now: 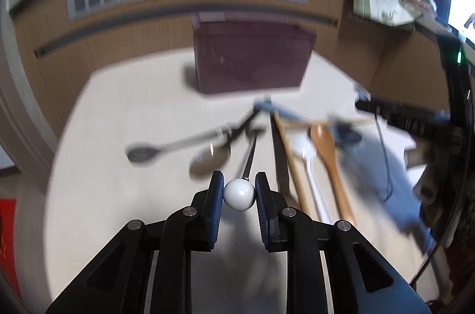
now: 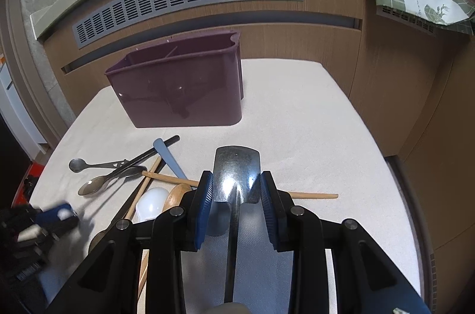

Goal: Organize utensils
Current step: 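Lift both held spoons and lower them into the maroon utensil holder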

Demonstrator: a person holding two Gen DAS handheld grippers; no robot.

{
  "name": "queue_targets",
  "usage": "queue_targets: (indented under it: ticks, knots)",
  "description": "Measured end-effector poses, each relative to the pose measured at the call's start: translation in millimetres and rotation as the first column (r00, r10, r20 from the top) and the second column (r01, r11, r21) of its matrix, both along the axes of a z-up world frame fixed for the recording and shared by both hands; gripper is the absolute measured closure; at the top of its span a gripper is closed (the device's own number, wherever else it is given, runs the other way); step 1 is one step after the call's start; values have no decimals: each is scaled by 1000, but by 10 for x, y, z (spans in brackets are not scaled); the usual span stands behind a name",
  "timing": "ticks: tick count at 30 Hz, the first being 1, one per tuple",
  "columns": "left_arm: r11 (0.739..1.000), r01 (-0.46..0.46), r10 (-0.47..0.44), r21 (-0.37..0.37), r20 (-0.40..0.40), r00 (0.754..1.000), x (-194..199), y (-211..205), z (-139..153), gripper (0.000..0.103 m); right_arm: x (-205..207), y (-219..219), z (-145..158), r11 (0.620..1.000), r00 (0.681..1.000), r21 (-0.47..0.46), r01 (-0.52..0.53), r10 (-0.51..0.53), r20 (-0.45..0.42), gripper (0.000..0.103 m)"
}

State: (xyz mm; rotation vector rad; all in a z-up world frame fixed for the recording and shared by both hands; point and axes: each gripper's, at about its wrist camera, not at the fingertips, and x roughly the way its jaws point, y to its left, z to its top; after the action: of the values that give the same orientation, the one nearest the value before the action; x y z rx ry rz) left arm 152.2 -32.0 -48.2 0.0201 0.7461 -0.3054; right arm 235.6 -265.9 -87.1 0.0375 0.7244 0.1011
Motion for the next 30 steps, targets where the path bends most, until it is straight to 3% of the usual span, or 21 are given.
queue_targets:
  ticks: [10, 23, 25, 28, 29, 30]
  knots:
    - [999, -38, 39, -8, 143, 989, 112, 84, 563, 81, -133, 83, 223, 999, 995, -27, -27, 29, 95, 74]
    - [999, -23, 34, -47, 240, 970, 105, 116, 981, 81, -211, 119, 509, 999, 981, -22, -45, 48, 189, 76]
    - [998, -24, 41, -65, 276, 960, 166, 117, 1176, 81, -207, 109, 626, 999, 973, -7, -46, 47, 227, 77]
    - [991, 12, 39, -135, 366, 930, 358, 119, 1705, 81, -142, 91, 1061, 997, 940, 30, -76, 61, 337, 79]
    - [989, 19, 39, -144, 390, 920, 418, 110, 1836, 81, -114, 95, 1206, 997, 927, 27, -78, 63, 370, 83]
    - [988, 28, 38, -151, 421, 906, 502, 89, 1992, 81, -59, 112, 1415, 997, 910, 16, -77, 64, 410, 96]
